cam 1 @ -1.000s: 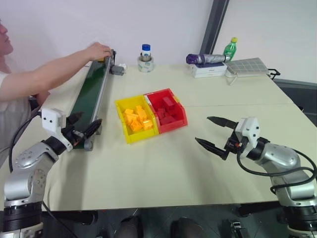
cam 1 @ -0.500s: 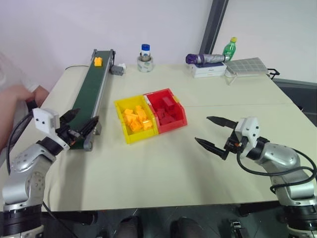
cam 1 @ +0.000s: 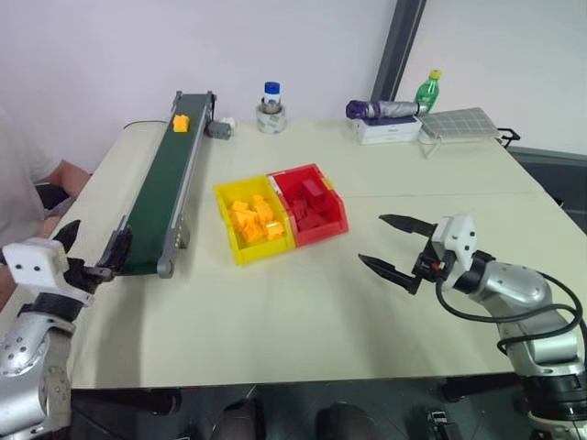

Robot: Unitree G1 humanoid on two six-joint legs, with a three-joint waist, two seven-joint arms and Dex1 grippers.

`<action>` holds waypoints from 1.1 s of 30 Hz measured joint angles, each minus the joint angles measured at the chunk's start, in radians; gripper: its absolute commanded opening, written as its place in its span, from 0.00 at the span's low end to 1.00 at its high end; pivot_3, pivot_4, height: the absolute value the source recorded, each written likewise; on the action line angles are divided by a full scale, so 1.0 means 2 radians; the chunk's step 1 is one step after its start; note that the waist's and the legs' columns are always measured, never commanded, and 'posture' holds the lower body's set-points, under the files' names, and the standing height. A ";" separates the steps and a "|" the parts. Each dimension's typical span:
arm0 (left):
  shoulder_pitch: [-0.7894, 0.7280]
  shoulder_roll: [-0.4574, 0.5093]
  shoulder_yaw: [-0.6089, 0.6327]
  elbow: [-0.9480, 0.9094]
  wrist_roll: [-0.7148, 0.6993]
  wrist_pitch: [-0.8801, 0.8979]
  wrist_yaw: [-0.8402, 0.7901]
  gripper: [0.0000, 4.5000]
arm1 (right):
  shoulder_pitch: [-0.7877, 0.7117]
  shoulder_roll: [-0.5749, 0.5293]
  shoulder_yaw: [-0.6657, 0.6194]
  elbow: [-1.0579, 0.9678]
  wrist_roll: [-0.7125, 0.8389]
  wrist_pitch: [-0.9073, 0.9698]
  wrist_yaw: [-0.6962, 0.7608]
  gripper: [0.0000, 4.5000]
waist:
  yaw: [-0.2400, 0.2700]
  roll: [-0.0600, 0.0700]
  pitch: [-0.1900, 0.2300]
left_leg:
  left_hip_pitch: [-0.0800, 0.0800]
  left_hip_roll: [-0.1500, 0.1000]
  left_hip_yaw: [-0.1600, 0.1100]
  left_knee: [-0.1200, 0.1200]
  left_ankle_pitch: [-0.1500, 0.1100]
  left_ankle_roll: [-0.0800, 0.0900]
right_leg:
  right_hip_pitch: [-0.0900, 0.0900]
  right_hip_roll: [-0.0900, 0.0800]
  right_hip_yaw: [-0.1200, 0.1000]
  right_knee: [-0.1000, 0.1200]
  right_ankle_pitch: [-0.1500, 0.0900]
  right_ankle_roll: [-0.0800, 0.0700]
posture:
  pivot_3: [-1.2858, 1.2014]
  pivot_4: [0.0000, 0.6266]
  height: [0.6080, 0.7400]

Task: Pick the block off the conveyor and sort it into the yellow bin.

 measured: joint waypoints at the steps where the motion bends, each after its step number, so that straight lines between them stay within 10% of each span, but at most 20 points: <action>1: 0.000 0.000 0.000 0.000 0.000 0.000 0.003 0.99 | -0.001 0.000 0.000 0.001 0.000 0.000 0.001 1.00 | 0.000 0.000 0.000 | 0.000 0.000 0.000 0.000 0.000 0.000 | 0.000 0.000 0.000 0.000 0.000 0.000 | 0.52 0.24 1.00; 33: -0.067 0.009 -0.021 0.026 -0.006 0.073 0.053 0.99 | -0.004 0.005 0.001 0.007 -0.003 -0.004 -0.002 1.00 | 0.001 0.000 0.000 | 0.000 0.000 0.000 0.001 0.000 0.000 | 0.000 0.000 0.000 0.000 0.000 0.000 | 0.52 0.24 1.00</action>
